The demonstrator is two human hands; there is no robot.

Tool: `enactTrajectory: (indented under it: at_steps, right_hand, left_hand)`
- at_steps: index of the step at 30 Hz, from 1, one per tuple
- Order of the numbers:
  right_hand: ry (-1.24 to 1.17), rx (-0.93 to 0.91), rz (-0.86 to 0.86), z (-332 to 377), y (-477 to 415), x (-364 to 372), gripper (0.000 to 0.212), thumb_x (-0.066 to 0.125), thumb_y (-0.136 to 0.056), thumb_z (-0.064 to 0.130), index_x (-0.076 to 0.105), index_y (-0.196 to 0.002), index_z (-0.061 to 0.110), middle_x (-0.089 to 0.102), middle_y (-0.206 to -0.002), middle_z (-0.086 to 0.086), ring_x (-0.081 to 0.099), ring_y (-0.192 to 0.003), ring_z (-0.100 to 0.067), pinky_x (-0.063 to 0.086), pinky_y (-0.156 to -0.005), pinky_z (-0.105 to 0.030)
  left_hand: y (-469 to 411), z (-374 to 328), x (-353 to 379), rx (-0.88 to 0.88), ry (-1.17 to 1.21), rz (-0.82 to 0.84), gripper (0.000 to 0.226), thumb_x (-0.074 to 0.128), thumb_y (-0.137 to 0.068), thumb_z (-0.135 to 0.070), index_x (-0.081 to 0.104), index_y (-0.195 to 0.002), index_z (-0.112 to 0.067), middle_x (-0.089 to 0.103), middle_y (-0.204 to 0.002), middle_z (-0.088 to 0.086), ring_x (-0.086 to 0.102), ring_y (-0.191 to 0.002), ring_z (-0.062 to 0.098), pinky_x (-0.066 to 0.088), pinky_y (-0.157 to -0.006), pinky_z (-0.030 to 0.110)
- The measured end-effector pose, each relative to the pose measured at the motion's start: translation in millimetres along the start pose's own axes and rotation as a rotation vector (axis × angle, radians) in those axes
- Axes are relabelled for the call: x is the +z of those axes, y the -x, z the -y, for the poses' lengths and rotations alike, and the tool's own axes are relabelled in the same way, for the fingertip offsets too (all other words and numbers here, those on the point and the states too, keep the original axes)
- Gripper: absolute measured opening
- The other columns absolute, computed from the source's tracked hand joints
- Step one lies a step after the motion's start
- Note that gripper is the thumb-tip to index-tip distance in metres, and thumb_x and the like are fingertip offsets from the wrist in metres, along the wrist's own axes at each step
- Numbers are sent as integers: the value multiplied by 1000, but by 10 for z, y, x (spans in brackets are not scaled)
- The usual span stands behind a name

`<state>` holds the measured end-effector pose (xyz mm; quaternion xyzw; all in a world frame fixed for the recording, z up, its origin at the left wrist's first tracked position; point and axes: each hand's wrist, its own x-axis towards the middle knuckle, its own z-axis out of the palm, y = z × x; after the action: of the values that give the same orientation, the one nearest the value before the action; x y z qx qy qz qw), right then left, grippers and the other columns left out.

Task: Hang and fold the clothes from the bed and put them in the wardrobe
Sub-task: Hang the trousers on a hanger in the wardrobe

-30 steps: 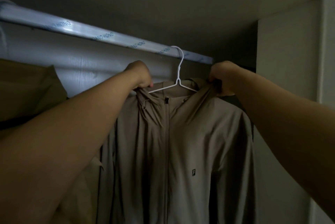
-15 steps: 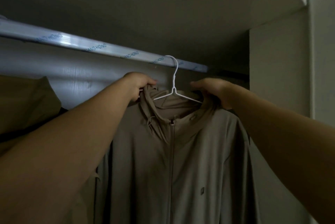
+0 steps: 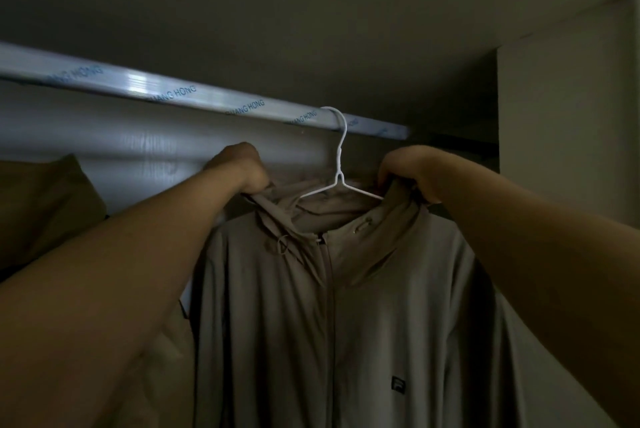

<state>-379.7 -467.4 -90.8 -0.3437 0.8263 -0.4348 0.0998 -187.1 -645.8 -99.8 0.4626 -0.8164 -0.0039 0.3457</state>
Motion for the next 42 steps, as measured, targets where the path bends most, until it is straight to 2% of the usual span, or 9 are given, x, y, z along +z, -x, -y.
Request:
enactTrajectory:
  at_steps: [3,8,14,19,23,27,32,36,42]
  right_hand:
    - [-236,19,-81,-128,-84,-46,8,58,-88,13,55,-96,13,56,-98,-14,55,-85,-30,44,-60,-40]
    - [-155,-66,-358,-207,-212,-75,16,55,-99,24,57,-112,13,54,-90,-8,55,-76,-21,43,-61,-33]
    - [-88,-65,-262,-252,-184,-174,9,56,-97,14,56,-91,8,57,-86,-10,53,-68,-20,51,-68,-32]
    - [-296,57,-141,-335,-57,-101,10,57,-96,13,59,-106,9,62,-102,-15,62,-83,-28,50,-57,-38]
    - [-571,-47,-69,-409,80,10,15,60,-95,23,67,-103,13,70,-95,-12,68,-75,-22,53,-52,-28]
    - [6,-300,-511,-672,243,153,33,42,-99,57,55,-94,28,64,-82,0,64,-71,-18,51,-60,-34]
    - [530,-522,-861,-1196,456,415,66,10,-100,66,50,-66,25,50,-50,7,49,-41,-12,30,-46,-22]
    - [490,-468,-857,-1370,470,341,67,6,-100,65,51,-70,26,53,-57,4,53,-50,-16,41,-52,-27]
    - [381,-355,-871,-1572,457,334,65,6,-101,62,49,-70,24,56,-65,-1,57,-60,-23,50,-62,-36]
  left_hand:
    - [-8,84,8,-105,22,-101,24,72,-79,-26,54,-78,-11,57,-91,11,56,-75,28,46,-69,31]
    - [65,10,78,-131,-139,-232,26,70,-79,-17,68,-104,-13,67,-111,11,66,-103,30,42,-71,31]
    - [81,-159,109,-180,470,125,6,58,-72,2,57,-67,-2,54,-70,16,53,-56,27,41,-52,24]
    - [78,-20,178,-126,515,-139,11,68,-84,-12,70,-93,-4,68,-108,17,65,-100,36,52,-79,33]
    - [203,-1,277,-82,1111,190,14,74,-88,-23,65,-87,-14,62,-90,7,65,-78,24,51,-73,33]
    - [426,283,557,28,640,-117,38,49,-103,-35,70,-83,-10,70,-100,15,64,-99,33,45,-83,35]
    - [713,536,836,117,529,-231,51,33,-109,-40,69,-98,-5,68,-103,21,62,-100,36,44,-80,35]
    - [806,626,874,115,500,-326,53,29,-108,-45,68,-99,-10,68,-99,18,57,-84,27,40,-75,33]
    - [847,671,939,124,496,-400,50,30,-109,-38,60,-83,-6,66,-94,26,61,-90,42,38,-72,37]
